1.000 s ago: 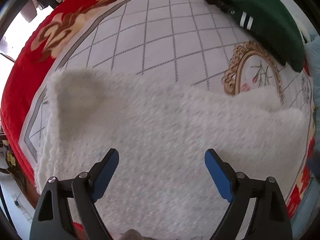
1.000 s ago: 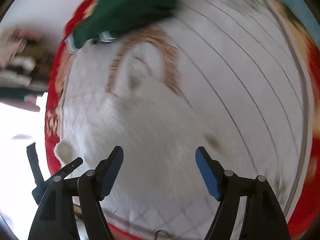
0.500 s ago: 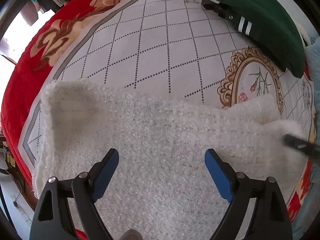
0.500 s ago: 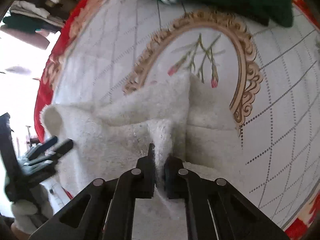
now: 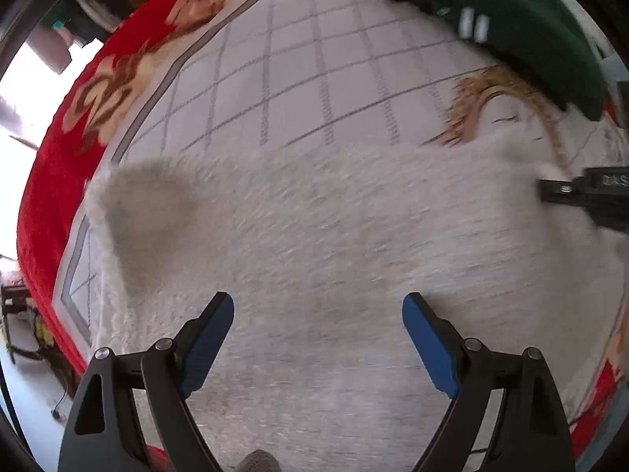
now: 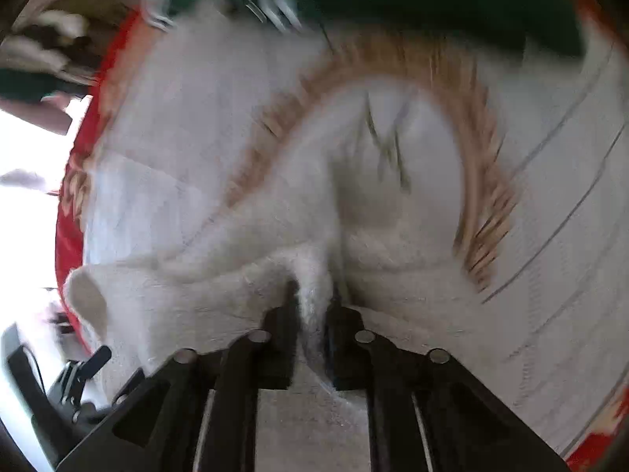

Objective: Fold large clothes

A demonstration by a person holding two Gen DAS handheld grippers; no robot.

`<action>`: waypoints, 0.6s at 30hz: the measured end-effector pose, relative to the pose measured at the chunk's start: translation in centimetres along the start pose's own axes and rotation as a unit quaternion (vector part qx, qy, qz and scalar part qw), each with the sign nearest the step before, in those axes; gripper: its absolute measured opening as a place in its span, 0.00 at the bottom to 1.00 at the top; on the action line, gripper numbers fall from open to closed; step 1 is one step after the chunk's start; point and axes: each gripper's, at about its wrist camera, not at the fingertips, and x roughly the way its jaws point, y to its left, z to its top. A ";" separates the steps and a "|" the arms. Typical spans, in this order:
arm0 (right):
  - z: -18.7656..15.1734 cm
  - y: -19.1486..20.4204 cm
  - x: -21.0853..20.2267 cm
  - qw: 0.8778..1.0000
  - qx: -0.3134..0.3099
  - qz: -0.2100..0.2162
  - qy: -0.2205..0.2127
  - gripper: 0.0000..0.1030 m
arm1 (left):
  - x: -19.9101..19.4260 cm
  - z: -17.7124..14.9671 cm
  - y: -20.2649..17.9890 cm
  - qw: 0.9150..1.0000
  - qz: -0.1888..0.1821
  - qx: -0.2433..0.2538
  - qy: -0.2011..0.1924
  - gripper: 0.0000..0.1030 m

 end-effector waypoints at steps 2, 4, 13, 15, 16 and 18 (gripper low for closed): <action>-0.4 -1.0 -1.9 0.999 0.027 0.030 -0.027 0.37 | -0.8 0.4 -1.5 1.000 -0.014 0.009 -0.013 0.85; -1.9 -2.0 -4.9 0.996 0.044 0.036 -0.064 0.65 | -0.4 1.1 -3.3 0.999 -0.012 0.027 -0.016 0.85; -17.9 -11.2 -9.5 0.964 0.223 0.111 -0.098 0.76 | 3.6 1.5 -1.6 0.999 -0.031 -0.014 0.020 1.00; -20.4 -12.9 -7.0 0.950 0.256 0.158 -0.090 0.76 | 3.6 1.4 -1.4 1.000 -0.026 -0.006 0.016 1.00; -21.3 -13.6 -4.9 0.938 0.275 0.194 -0.084 0.77 | 3.5 1.4 -1.5 1.000 -0.024 -0.003 0.015 1.00; -21.8 -14.5 -0.8 0.913 0.301 0.264 -0.075 0.78 | 3.6 1.2 -1.8 1.000 -0.022 0.002 0.016 1.00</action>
